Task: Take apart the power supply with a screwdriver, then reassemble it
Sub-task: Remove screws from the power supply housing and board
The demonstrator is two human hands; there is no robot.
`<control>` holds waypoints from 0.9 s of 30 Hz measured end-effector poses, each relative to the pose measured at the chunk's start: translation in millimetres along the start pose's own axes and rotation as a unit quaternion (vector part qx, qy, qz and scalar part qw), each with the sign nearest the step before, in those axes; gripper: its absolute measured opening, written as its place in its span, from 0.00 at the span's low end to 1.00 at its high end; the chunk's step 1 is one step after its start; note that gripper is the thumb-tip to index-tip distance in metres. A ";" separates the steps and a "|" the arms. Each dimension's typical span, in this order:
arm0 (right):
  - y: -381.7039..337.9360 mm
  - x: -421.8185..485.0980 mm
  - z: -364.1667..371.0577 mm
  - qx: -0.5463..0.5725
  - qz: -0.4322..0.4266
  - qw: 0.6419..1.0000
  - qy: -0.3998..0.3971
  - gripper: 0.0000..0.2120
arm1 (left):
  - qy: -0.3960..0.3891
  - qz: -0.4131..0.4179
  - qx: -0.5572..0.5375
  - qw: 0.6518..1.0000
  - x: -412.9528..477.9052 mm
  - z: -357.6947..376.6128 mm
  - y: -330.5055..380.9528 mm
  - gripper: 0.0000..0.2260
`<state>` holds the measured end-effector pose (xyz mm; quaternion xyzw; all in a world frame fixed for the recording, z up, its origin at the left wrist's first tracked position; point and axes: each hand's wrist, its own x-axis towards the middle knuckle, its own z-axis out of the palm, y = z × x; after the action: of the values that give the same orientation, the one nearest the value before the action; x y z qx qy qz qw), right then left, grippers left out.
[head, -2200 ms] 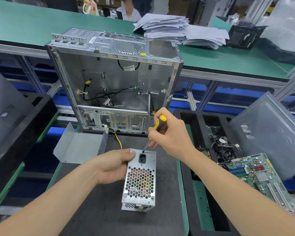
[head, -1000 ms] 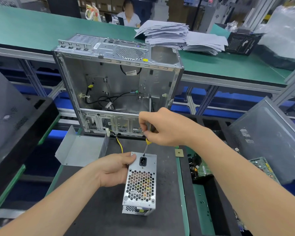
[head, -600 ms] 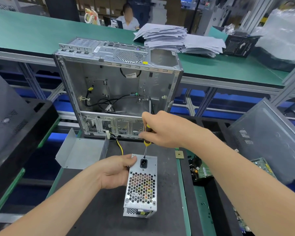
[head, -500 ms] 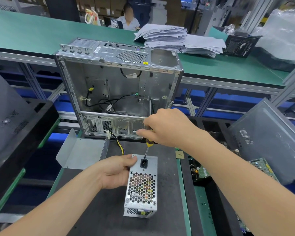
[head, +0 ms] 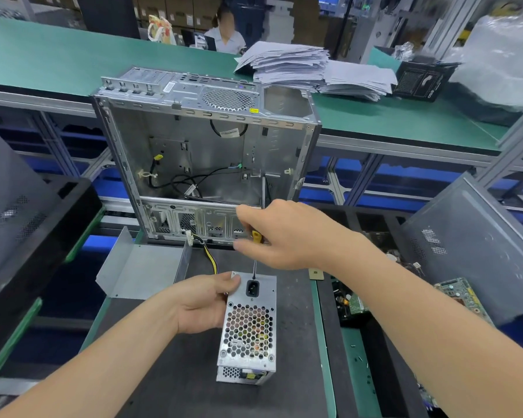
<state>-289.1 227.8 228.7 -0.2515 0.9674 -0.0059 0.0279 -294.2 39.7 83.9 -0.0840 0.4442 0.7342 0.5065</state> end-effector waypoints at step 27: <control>3.6 -3.0 -2.2 0.147 -0.029 0.988 -0.040 0.08 | 0.075 0.001 0.015 0.997 -1.4 10.8 0.5 0.15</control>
<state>-288.3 232.4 231.0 -0.2723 0.9466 -0.1384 0.1032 -290.4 46.7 91.4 -0.1311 0.4920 0.7198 0.4718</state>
